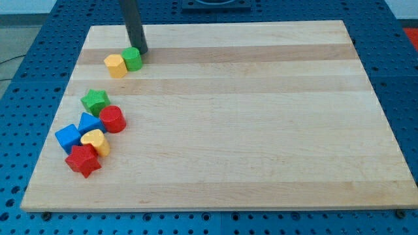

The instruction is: Move green circle into the red circle

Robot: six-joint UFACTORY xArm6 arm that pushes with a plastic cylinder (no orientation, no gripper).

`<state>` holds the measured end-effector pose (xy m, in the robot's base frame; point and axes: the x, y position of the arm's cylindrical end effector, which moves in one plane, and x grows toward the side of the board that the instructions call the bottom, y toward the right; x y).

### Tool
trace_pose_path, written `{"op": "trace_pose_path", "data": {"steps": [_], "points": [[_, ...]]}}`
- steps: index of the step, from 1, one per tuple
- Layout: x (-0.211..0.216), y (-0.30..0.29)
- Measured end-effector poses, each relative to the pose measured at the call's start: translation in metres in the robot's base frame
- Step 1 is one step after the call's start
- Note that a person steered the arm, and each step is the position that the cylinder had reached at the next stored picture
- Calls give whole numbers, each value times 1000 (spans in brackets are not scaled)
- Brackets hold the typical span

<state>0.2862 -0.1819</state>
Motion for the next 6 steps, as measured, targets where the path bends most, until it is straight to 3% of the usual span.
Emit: {"op": "trace_pose_path", "data": {"steps": [3,5,6], "points": [[79,-30],[30,-13],[68,-2]]}}
